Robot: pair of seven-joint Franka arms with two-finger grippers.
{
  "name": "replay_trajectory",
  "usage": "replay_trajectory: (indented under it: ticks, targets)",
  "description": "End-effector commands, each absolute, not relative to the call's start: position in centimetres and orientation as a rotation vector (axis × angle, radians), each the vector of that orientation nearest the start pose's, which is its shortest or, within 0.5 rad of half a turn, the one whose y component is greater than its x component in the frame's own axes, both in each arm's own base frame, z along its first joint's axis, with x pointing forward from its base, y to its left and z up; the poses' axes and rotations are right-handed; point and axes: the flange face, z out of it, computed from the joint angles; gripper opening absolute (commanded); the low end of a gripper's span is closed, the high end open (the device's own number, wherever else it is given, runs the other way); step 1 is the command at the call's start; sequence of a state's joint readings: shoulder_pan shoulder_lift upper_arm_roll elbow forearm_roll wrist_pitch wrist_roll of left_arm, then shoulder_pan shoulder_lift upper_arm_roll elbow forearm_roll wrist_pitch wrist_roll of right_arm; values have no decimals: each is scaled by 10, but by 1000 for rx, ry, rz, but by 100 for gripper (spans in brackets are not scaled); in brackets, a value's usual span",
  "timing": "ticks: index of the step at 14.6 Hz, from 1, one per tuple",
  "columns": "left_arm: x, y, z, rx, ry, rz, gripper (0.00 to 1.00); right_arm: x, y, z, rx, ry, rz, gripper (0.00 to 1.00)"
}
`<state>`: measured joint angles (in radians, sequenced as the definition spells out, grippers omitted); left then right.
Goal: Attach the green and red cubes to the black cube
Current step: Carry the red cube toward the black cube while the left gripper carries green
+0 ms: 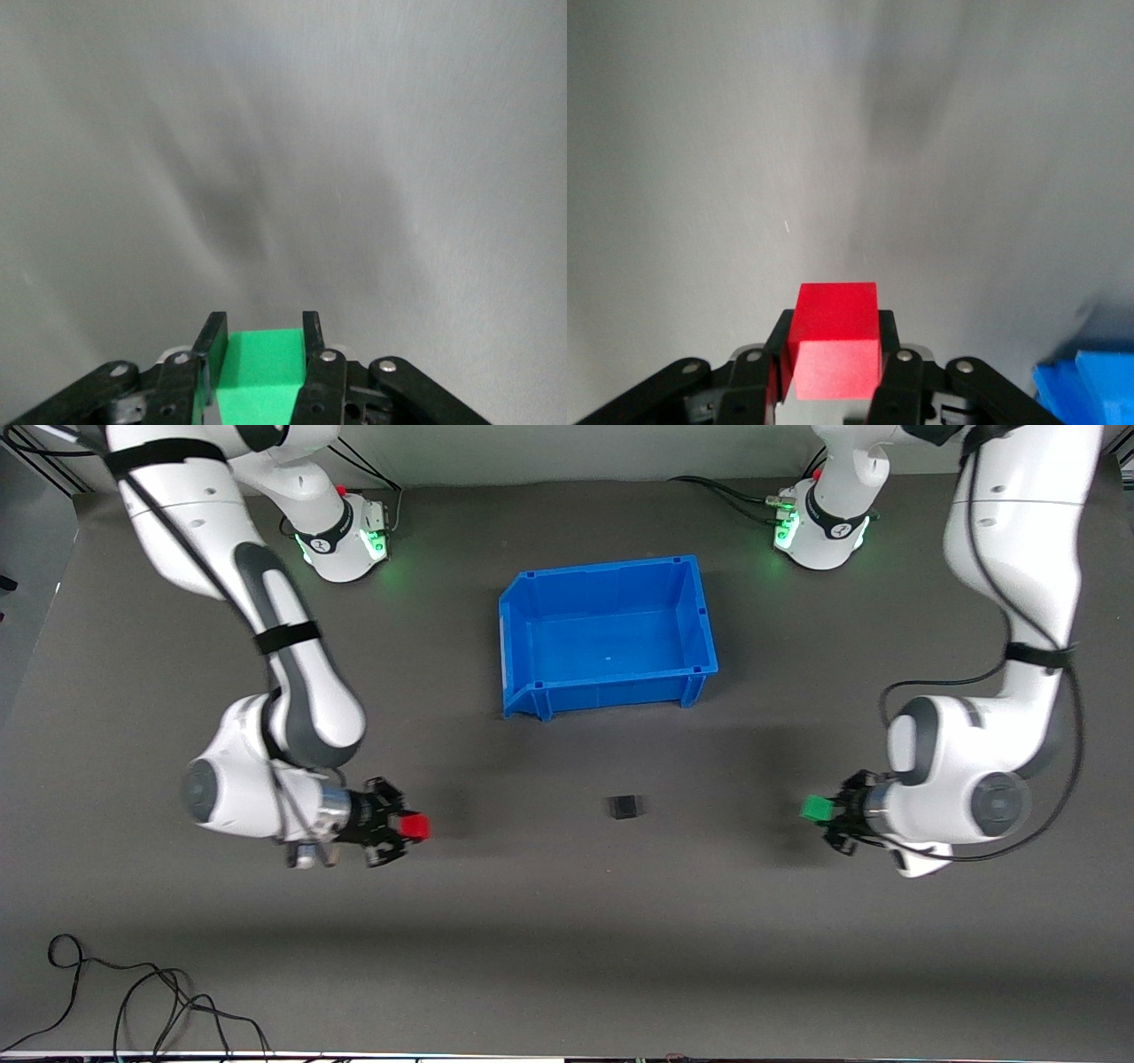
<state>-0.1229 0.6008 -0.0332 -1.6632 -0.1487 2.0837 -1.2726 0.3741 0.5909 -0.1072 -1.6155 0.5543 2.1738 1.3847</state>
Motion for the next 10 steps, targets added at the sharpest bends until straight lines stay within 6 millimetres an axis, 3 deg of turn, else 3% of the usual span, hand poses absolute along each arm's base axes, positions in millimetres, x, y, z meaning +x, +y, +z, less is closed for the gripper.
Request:
replay_trajectory:
  ticks: [1,3,4,8,10]
  targets:
    - [661,-152,223,-2418,-1946,348,0,661,262,280,-2170,1846,451,32]
    - [656,-187,211,-2363,-2061,344,0,650,320,273,-2213,1813,459,33]
    - [653,-205,209,-2318,-2133,347,0,647,338,267,-2220,1813,464,33]
    - [631,-284,202,-2199,-2300,316,0,632,396,242,-2203,1834,442,33]
    - [624,-299,197,-2171,-2320,313,0,624,423,227,-2180,1842,406,33]
